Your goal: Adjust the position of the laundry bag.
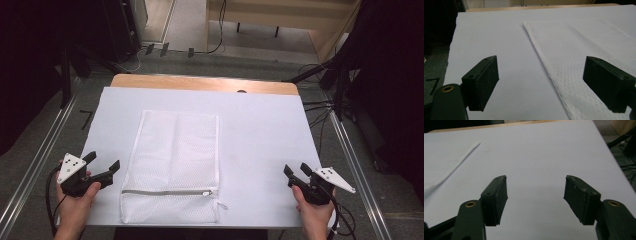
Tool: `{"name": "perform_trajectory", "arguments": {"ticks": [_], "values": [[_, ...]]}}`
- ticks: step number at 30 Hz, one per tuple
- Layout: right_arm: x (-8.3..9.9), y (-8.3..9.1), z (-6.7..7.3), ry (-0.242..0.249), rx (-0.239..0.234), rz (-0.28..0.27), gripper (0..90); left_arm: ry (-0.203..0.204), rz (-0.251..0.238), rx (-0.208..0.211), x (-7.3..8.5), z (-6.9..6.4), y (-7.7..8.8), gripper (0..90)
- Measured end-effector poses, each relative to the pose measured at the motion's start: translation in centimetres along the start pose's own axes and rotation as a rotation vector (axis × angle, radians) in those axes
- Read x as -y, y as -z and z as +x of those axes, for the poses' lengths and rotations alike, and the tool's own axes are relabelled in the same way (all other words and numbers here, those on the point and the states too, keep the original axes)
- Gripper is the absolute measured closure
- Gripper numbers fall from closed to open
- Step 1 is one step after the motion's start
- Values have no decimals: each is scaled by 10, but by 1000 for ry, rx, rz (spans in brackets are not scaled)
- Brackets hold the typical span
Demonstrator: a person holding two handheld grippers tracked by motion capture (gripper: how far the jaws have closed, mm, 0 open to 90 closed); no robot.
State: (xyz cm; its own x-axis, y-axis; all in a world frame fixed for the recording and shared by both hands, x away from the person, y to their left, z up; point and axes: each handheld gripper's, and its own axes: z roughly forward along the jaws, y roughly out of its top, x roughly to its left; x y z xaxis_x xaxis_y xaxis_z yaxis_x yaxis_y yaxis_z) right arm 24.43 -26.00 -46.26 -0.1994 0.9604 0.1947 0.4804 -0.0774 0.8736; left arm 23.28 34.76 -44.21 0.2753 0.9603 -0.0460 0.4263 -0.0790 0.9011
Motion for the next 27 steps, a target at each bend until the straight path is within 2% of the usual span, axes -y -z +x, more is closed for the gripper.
{"name": "perform_trajectory", "arguments": {"ticks": [4,6,8,12,16,17,18,21,22,23,25,27], "values": [[-4,-9,24,41,2,14,365,42,-13,-4,2,2,3,138],[-7,-15,39,64,-15,31,369,34,-11,-10,3,2,5,139],[-10,-23,54,77,-8,41,387,34,-6,-10,3,2,4,139],[-15,-42,83,86,-48,81,408,43,-15,-12,2,2,5,139],[-18,-59,112,139,-83,100,434,30,-1,-10,3,-1,3,139],[-18,-59,112,139,-83,100,434,30,-1,-10,3,-1,3,139],[-18,-68,127,158,-110,120,451,18,0,-9,3,-3,3,139],[-17,-79,140,127,-160,157,481,9,0,-17,2,-6,3,139],[-17,-79,140,127,-160,157,481,9,0,-17,2,-6,3,140],[-17,-88,145,87,-205,196,489,-2,7,-15,2,-6,4,140],[-16,-97,151,79,-213,223,518,-3,8,-18,3,-7,3,140],[-15,-105,156,82,-193,252,538,-6,14,-18,3,-8,2,140]]}}
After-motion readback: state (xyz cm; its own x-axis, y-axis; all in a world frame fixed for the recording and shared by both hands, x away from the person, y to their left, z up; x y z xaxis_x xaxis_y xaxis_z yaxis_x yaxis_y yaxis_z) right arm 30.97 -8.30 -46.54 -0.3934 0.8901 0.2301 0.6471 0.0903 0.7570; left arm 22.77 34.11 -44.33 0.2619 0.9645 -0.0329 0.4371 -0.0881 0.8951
